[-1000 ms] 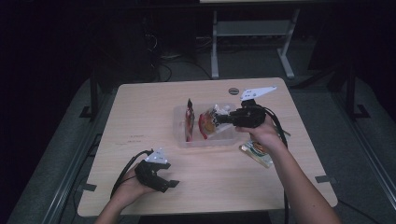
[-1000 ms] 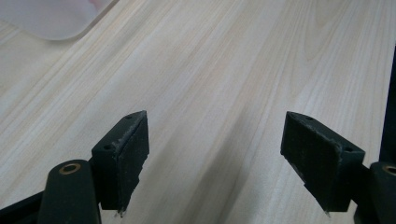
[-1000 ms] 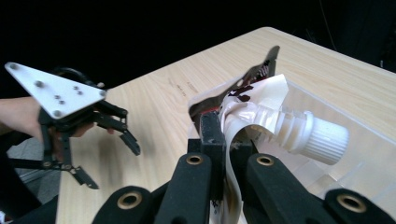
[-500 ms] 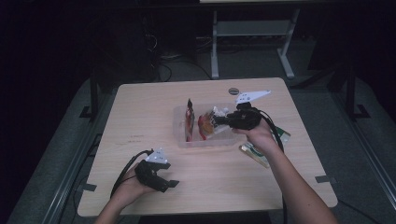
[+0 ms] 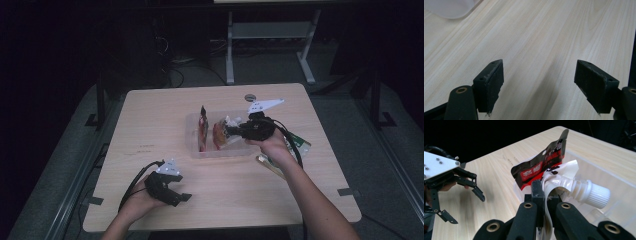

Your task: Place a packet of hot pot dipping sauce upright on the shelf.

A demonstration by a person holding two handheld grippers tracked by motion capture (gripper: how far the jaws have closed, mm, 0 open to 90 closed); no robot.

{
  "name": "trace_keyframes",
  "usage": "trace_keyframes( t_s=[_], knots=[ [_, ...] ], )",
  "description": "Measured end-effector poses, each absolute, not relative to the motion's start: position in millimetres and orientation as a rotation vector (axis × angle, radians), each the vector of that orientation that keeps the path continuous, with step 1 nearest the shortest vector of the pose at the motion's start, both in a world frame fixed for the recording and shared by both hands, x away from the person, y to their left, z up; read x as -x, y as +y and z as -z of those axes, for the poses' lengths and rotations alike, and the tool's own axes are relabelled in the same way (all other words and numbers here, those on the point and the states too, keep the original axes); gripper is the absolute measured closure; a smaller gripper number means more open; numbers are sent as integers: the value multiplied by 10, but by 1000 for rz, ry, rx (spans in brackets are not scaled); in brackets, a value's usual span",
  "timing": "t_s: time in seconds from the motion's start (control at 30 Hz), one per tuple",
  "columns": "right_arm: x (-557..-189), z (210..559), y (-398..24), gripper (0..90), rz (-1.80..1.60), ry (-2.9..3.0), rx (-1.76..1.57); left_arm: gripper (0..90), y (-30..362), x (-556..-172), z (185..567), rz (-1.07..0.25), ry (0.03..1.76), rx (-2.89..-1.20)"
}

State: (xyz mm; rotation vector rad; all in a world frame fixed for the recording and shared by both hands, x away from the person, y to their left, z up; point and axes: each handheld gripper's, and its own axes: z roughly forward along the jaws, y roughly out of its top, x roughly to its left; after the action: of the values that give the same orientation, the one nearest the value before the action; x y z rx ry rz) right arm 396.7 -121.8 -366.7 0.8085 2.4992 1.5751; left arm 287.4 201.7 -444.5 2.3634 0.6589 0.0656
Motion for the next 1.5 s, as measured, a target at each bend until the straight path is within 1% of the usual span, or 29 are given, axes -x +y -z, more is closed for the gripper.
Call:
trace_keyframes(
  t_s=[0.4, 0.63, 0.7, 0.77, 0.8, 0.83, 0.97, 1.0, 1.1, 1.13, 1.4, 1.5],
  knots=[
    [-3971, 3815, -1106, 886, -1539, 2545, -791, 232, 2015, -2876, 4449, -62, 649, -2374],
    [-3964, 3841, -1069, 871, -1512, 2564, -781, 232, 2015, -2879, 4454, -59, 647, -2378],
    [-3963, 3842, -1075, 843, -1521, 2561, -784, 232, 2013, -2879, 4453, -60, 646, -2381],
    [-3961, 3838, -1082, 791, -1531, 2556, -783, 232, 2013, -2879, 4454, -60, 647, -2380],
    [-3961, 3838, -1082, 791, -1531, 2556, -783, 232, 2013, -2879, 4454, -60, 647, -2380],
    [-3954, 3833, -1083, 755, -1526, 2559, -785, 233, 2013, -2879, 4457, -58, 649, -2377],
    [-3955, 3834, -1095, 735, -1527, 2558, -788, 232, 2014, -2880, 4456, -59, 647, -2378],
    [-3952, 3834, -1101, 711, -1528, 2558, -798, 232, 2014, -2879, 4455, -59, 648, -2378],
    [-3953, 3835, -1110, 689, -1523, 2561, -802, 232, 2016, -2880, 4455, -58, 647, -2380],
    [-3949, 3837, -1118, 663, -1516, 2564, -806, 233, 2016, -2880, 4457, -58, 649, -2377],
    [-3934, 3881, -1147, 637, -1497, 2581, -818, 233, 2014, -2881, 4458, -57, 646, -2381],
    [-3922, 3886, -1154, 611, -1497, 2587, -830, 232, 2016, -2879, 4453, -57, 646, -2381]
  ],
)
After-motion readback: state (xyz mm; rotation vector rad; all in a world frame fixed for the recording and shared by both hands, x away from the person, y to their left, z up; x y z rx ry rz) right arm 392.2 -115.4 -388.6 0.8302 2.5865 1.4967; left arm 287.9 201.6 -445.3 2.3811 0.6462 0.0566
